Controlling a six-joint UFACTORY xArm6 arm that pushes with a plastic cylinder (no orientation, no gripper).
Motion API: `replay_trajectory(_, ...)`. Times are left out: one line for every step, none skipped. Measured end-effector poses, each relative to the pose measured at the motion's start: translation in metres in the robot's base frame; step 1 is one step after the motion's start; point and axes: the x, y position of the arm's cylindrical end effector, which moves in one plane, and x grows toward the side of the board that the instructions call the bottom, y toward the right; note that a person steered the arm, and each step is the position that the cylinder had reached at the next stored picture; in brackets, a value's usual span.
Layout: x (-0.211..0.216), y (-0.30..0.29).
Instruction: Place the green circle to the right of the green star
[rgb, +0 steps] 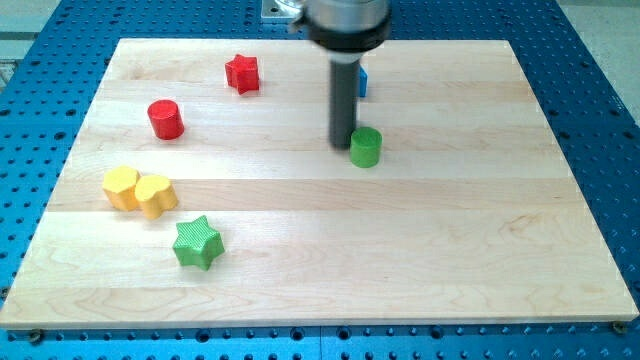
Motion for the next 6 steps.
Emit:
replay_trajectory(-0.046,0.012)
replay_trajectory(0.000,0.070)
replay_trajectory(0.041,0.076)
replay_trajectory(0.066,-0.007)
replay_trajectory(0.055,-0.005)
replay_trajectory(0.008,0.003)
